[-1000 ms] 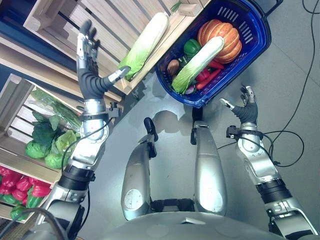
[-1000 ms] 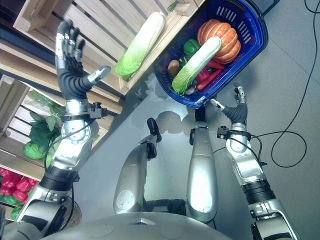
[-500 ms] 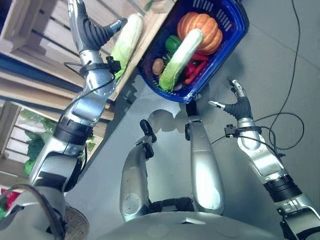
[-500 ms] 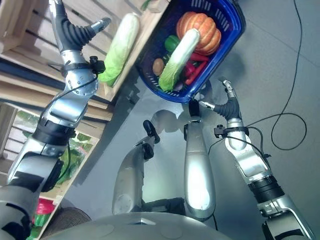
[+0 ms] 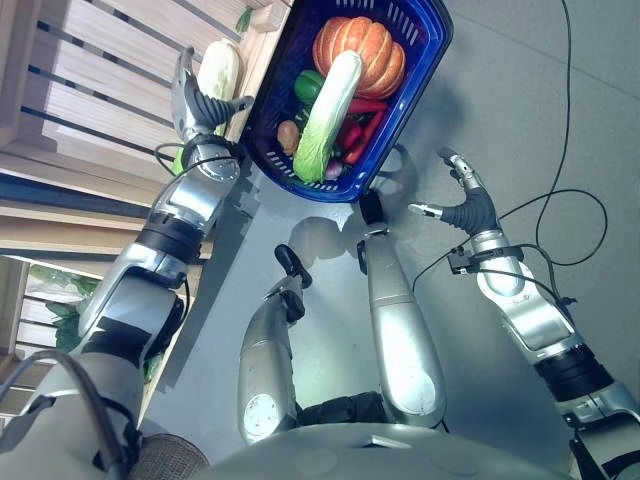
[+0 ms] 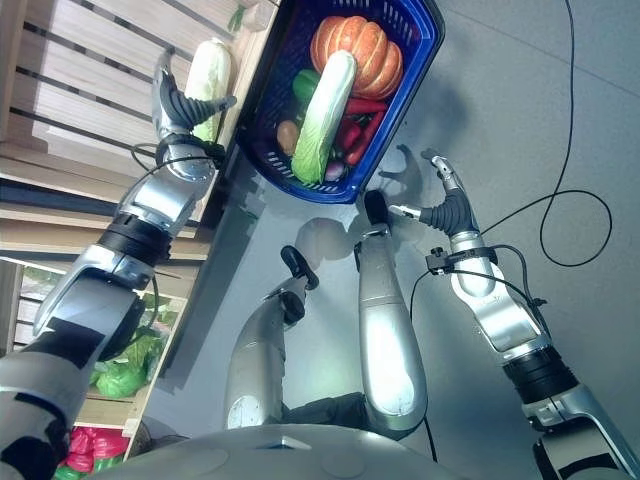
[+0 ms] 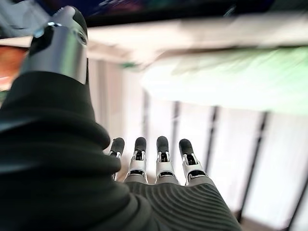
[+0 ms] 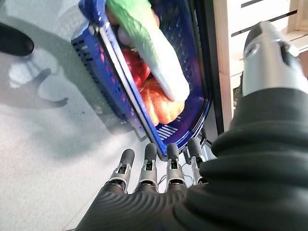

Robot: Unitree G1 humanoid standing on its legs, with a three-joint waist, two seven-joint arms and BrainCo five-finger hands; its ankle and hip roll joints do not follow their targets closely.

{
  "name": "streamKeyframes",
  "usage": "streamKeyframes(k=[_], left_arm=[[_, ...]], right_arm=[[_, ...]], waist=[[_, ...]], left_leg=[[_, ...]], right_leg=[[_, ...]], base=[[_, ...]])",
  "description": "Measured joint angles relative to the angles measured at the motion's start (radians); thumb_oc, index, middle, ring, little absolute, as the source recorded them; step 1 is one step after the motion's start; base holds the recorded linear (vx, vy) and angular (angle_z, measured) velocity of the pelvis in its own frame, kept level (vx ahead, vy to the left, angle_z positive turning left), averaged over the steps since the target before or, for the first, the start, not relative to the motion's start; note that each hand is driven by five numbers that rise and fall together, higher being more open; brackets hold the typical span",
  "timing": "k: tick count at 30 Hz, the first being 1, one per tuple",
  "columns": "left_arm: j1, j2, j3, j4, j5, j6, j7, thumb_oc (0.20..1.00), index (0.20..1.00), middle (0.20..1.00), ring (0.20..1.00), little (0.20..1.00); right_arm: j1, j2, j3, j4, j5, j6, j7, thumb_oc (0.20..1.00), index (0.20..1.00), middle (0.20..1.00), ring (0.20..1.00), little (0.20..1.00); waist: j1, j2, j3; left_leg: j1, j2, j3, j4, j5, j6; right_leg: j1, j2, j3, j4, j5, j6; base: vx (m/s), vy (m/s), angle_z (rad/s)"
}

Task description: Pick up fruits and vegetables into the basket

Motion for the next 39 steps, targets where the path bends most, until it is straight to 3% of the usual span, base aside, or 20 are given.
streamKeyframes(k=[15,25,39], left_arm=[[-0.057,0.045,0.079,0.225,-0.120,-0.015,0.039,1.000,1.000,1.000,1.000,1.000],[-0.068,0.145,0.121,0.252,-0.143,-0.019,0.076,1.000,1.000,1.000,1.000,1.000],[-0.075,0.152,0.125,0.295,-0.187,-0.032,0.025,1.000,1.000,1.000,1.000,1.000]], right_arm=[[-0.012,-0.040,-0.002,0.001,0.025,0.030,-0.002,1.000,1.000,1.000,1.000,1.000],[-0.009,-0.049,-0.001,0.000,0.052,0.029,-0.002,1.000,1.000,1.000,1.000,1.000],[-0.011,-0.050,-0.001,0.000,0.071,0.029,-0.003,1.000,1.000,1.000,1.000,1.000]], waist=[[-0.021,0.000,0.000],[-0.020,-0.001,0.000],[-0.022,-0.001,-0.001]], left_leg=[[-0.039,0.027,0.001,-0.014,0.016,-0.028],[-0.055,0.028,-0.003,-0.011,0.017,-0.030],[-0.094,0.030,-0.024,0.003,0.013,-0.032]], right_leg=[[-0.059,0.026,-0.003,0.030,-0.013,-0.021],[-0.075,0.025,-0.007,0.034,-0.018,-0.028],[-0.095,0.025,-0.024,0.034,-0.018,-0.029]], base=[[0.00,0.017,-0.02],[0.01,0.018,0.01],[0.00,-0.004,0.01]])
